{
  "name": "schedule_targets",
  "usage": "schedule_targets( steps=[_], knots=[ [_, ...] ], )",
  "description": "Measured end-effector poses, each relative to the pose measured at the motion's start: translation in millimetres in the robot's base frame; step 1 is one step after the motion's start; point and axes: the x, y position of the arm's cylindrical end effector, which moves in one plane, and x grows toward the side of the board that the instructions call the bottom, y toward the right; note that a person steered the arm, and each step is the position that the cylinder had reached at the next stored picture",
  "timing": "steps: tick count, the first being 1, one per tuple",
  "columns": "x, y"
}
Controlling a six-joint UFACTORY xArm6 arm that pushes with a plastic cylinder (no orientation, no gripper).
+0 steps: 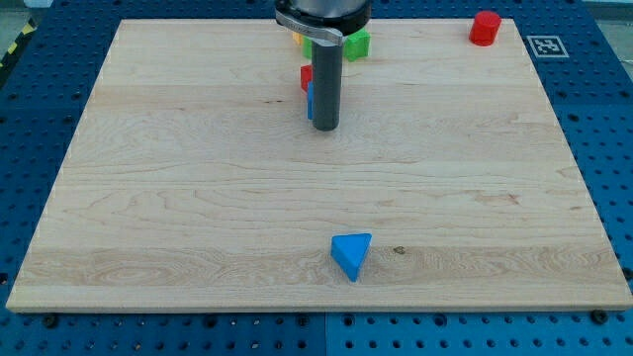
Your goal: Nudge the red star and the blue cube down a bit
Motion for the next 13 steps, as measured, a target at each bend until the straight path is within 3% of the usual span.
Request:
schedule_targets(
  steps=[2, 3, 5, 10, 13],
  knots=[
    [42.7, -73.5],
    [-3.2, -101.6],
    [-98.2, -69.1],
    [-116.5, -45.9],
    [-102.9, -7.1]
  ],
)
